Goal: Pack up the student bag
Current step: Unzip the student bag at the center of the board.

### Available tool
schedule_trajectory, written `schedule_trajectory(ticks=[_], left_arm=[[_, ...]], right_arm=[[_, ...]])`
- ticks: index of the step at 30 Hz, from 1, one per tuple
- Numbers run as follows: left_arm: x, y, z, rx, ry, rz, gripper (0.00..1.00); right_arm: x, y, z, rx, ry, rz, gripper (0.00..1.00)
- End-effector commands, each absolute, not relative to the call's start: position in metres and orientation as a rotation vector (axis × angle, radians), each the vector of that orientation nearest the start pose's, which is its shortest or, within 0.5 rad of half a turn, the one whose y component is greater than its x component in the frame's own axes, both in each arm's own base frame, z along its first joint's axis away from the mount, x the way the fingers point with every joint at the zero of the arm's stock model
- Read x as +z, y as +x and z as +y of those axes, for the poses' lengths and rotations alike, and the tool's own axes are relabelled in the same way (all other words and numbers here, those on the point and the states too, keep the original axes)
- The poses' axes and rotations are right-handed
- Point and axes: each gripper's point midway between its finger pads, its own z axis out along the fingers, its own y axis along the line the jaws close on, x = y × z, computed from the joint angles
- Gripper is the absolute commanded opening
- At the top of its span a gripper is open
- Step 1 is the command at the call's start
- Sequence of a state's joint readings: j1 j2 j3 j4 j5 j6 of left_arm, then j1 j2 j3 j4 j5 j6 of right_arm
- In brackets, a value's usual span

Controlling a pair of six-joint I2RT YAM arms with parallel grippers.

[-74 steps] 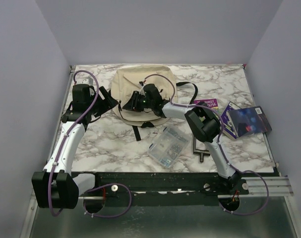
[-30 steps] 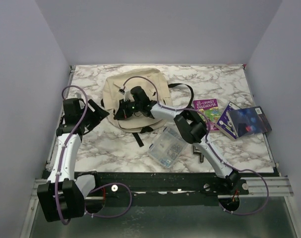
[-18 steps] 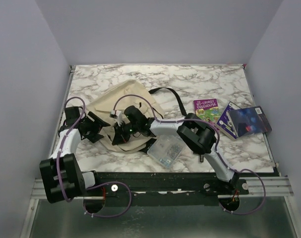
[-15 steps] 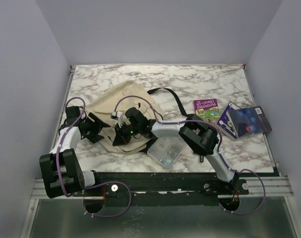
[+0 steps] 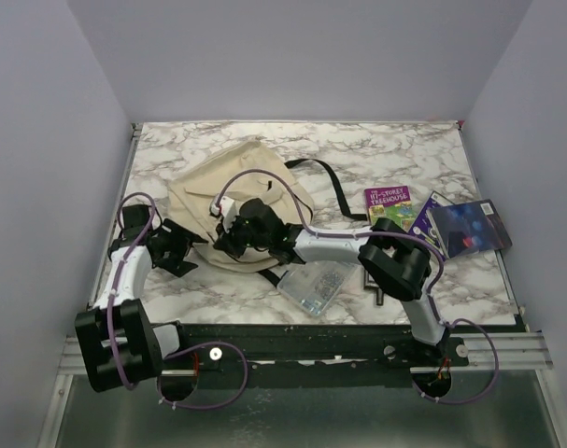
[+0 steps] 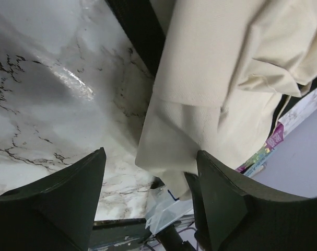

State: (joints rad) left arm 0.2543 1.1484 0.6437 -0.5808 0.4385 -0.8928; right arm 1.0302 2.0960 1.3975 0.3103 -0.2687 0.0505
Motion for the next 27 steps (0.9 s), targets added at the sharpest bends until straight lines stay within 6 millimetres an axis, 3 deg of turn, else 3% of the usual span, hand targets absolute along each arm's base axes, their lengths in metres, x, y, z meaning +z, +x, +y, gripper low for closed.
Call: schedule_trajectory(ticks=[1,6,11,15,19,22,27], left_arm=[[0.072,0.264,-0.041,-0.811,-1.368,2.402,0.72],[0.076,0.278,-0.047,-0.91,-1.259,2.383,0.71],[0.079,0.266,-0.047,-0.92,-1.269,2.315,0.75],[0.086,0.263,-0.052,-0.994,-1.275,2.212,0.78],[0.085,0.266,-0.06,-1.075,-1.26,2.229,0.75],[0.082,0.27,-0.063,-1.113,-1.223,2.253,0.68],[0.086,0.278,-0.06,-1.104,-1.112,2.211,0.34]], right_arm=[[0.135,0.249,0.544,0.789,-1.231,1.521,0.0],[0.125,0.233,0.55,0.636,-1.331,1.472,0.0],[0.118,0.234,0.547,0.577,-1.325,1.484,0.0],[0.127,0.23,0.547,0.591,-1.307,1.464,0.0],[0.134,0.226,0.55,0.574,-1.315,1.423,0.0],[0.135,0.222,0.555,0.557,-1.342,1.393,0.0],[0.133,0.204,0.554,0.574,-1.376,1.39,0.01]])
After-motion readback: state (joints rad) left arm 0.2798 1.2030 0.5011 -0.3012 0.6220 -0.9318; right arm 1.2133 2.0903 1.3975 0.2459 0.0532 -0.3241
